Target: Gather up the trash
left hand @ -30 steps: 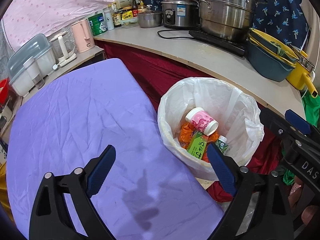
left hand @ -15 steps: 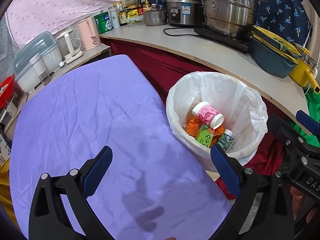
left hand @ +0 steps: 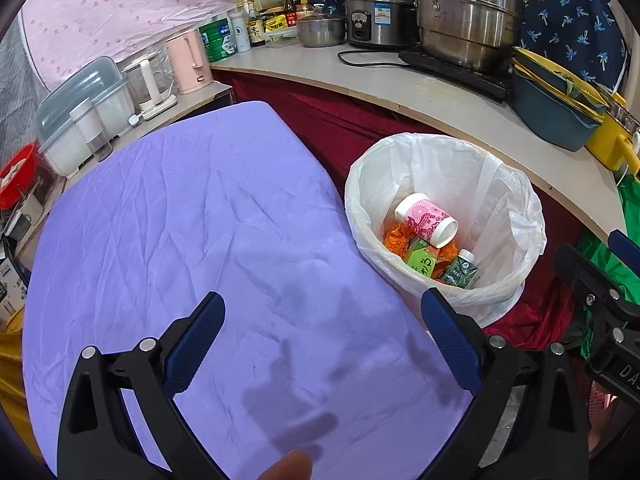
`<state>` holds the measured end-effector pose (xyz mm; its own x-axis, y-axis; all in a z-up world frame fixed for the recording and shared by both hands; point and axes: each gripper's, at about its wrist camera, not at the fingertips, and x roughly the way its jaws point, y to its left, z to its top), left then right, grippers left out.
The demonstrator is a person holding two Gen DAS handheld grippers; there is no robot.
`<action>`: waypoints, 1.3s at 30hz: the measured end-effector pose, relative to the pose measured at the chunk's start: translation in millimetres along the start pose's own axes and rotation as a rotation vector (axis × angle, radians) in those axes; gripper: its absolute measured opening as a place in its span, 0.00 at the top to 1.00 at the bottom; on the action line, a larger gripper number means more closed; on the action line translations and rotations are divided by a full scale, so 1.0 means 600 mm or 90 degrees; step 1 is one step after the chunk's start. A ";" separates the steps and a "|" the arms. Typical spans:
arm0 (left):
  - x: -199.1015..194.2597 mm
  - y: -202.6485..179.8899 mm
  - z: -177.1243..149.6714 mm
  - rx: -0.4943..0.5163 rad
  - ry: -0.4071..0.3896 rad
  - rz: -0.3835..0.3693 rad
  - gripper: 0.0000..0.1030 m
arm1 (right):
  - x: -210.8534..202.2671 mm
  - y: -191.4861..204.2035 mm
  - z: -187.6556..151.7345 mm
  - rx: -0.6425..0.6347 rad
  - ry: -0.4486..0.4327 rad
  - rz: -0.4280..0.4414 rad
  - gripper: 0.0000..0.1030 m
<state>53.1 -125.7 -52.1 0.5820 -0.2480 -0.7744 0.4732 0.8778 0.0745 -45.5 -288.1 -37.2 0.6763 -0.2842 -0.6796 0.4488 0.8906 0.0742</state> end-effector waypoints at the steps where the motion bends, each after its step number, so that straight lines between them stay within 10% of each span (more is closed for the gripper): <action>1: 0.000 0.000 -0.001 0.000 0.001 0.001 0.09 | 0.000 -0.001 -0.002 -0.001 0.002 -0.001 0.06; 39: 0.003 0.006 -0.018 -0.023 0.017 0.022 0.09 | 0.012 -0.008 -0.022 0.004 0.026 -0.006 0.06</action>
<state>48.8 -118.3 -60.2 0.5801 -0.2061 -0.7881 0.4280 0.9003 0.0796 -50.3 -289.7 -52.3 0.6480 -0.2776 -0.7093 0.4585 0.8857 0.0723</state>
